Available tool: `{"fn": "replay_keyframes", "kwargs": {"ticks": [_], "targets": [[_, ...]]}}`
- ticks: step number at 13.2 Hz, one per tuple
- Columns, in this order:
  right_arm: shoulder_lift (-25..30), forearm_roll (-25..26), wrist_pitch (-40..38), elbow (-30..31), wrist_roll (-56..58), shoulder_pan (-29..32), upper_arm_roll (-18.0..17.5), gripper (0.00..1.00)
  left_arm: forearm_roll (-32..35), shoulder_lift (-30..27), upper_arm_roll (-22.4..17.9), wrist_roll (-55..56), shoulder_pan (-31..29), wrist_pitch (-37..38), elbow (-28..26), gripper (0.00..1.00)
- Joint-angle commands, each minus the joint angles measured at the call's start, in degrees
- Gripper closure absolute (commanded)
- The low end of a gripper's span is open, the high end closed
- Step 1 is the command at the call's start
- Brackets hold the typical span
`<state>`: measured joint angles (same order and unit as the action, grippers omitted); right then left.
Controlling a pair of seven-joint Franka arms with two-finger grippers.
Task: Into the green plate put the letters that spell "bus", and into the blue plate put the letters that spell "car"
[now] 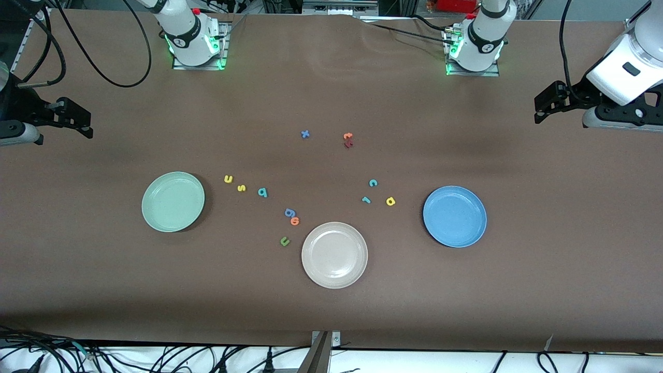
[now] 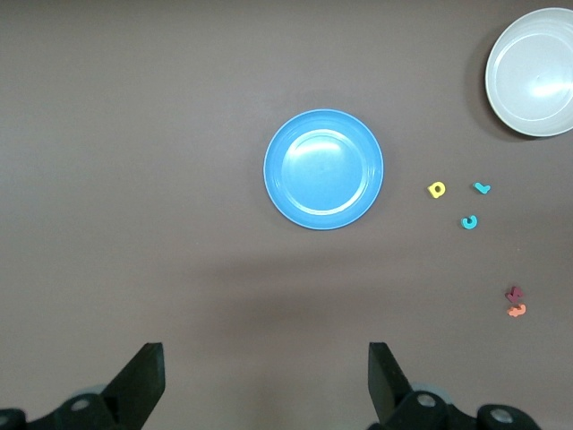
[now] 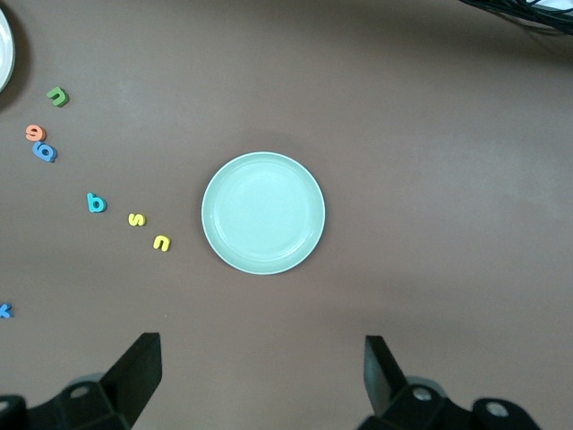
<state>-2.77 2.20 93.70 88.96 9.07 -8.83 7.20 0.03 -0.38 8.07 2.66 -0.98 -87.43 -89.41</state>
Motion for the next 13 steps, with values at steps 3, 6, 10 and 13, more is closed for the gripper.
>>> {"fn": "replay_keyframes", "kwargs": {"ticks": [3, 6, 10, 13], "targets": [[-1.80, -1.49, -0.81, -2.74, -0.46, -0.05, -0.17, 0.00, 1.47, 0.39, 0.02, -1.52, 0.10, 3.05, 2.22, 0.00], [-1.89, -1.49, -0.80, -2.92, -0.37, 0.13, -0.08, 0.00, 1.55, -0.23, 0.11, -1.43, 0.10, 4.81, 2.22, 0.00], [-1.89, -1.41, -0.80, -2.92, -0.37, -0.04, -0.16, 0.00, 1.47, -0.23, 0.11, -1.43, 0.19, 4.55, 2.40, 0.00], [-1.89, -1.41, -0.80, -2.92, -0.37, 0.04, -0.16, 0.00, 1.55, -0.06, 0.11, -1.43, 0.19, 4.46, 2.40, 0.00]]}}
